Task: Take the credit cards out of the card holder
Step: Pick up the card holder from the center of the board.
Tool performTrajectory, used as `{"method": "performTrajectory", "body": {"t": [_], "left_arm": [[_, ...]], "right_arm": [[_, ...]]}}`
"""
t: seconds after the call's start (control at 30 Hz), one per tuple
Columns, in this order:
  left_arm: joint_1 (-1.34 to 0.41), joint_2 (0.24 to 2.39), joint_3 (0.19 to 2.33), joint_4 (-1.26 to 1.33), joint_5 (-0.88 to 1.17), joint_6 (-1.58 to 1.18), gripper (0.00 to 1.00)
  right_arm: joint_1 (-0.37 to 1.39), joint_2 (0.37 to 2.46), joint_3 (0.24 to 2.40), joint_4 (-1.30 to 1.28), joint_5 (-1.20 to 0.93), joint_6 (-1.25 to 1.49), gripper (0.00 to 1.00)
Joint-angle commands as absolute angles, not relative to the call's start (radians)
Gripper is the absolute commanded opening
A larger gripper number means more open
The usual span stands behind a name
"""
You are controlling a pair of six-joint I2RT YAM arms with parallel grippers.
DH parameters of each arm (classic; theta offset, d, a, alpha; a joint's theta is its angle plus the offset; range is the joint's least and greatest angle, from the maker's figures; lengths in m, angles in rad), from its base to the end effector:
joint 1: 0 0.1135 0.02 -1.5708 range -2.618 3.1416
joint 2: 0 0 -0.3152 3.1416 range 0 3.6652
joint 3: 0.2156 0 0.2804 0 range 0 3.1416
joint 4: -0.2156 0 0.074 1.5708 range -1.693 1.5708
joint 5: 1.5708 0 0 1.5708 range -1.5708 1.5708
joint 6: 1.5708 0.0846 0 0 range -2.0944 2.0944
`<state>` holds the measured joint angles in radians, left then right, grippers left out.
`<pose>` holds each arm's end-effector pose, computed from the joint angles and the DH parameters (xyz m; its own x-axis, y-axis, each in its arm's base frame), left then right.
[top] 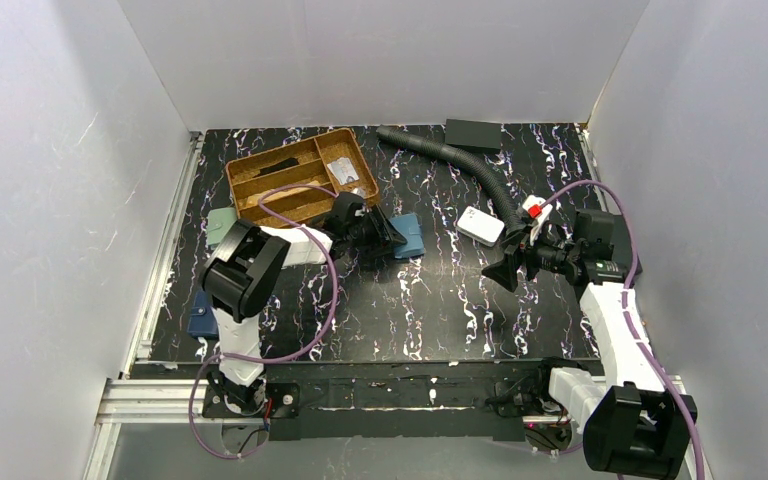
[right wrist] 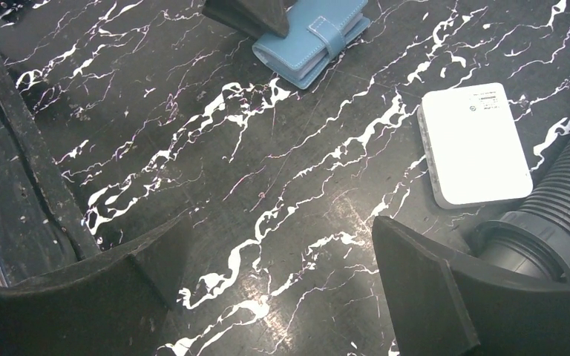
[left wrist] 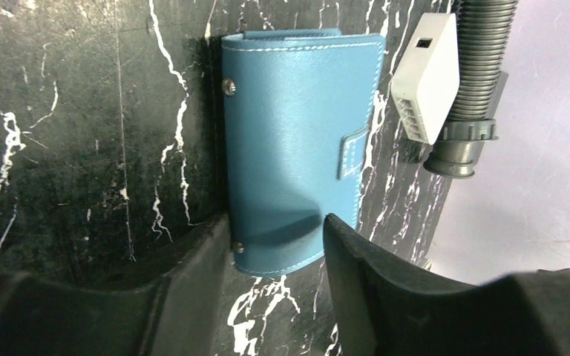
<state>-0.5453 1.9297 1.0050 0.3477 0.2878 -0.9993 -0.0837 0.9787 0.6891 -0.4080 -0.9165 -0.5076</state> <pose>0.3924 -0.2661 0.1414 -0.8417 -0.4327 -0.3231 -0.0133 0.6147 -0.7887 0.2247 0.0485 0.2737 -0.2896 -0.2726 -0.9175 -0.7963 0.6005 0.0729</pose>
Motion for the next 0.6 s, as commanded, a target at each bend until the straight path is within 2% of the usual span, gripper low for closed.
{"method": "performTrajectory", "body": {"t": [0.0,0.03,0.13,0.23,0.47,0.57], "left_arm": [[-0.558,1.988,0.988,0.251,0.228,-0.962,0.44],[-0.558,1.986,0.987,0.251,0.228,-0.952,0.39],[-0.560,1.968,0.977,0.257,0.224,-0.925,0.17],[-0.560,1.932,0.958,0.264,0.227,-0.893,0.01],[-0.624,1.759,0.841,0.295,0.244,-0.879,0.00],[-0.700,1.693,0.778,0.299,0.240,-0.935,0.00]], "right_arm": [[-0.080,0.950,0.684,-0.389,-0.920,-0.529,1.00],[-0.079,0.949,0.684,-0.390,-0.924,-0.529,1.00],[-0.080,0.943,0.684,-0.395,-0.929,-0.531,1.00],[-0.079,0.940,0.685,-0.401,-0.937,-0.533,1.00],[-0.057,0.998,0.712,-0.454,-0.968,-0.570,1.00],[0.118,1.084,0.771,-0.541,-0.806,-0.712,1.00]]}}
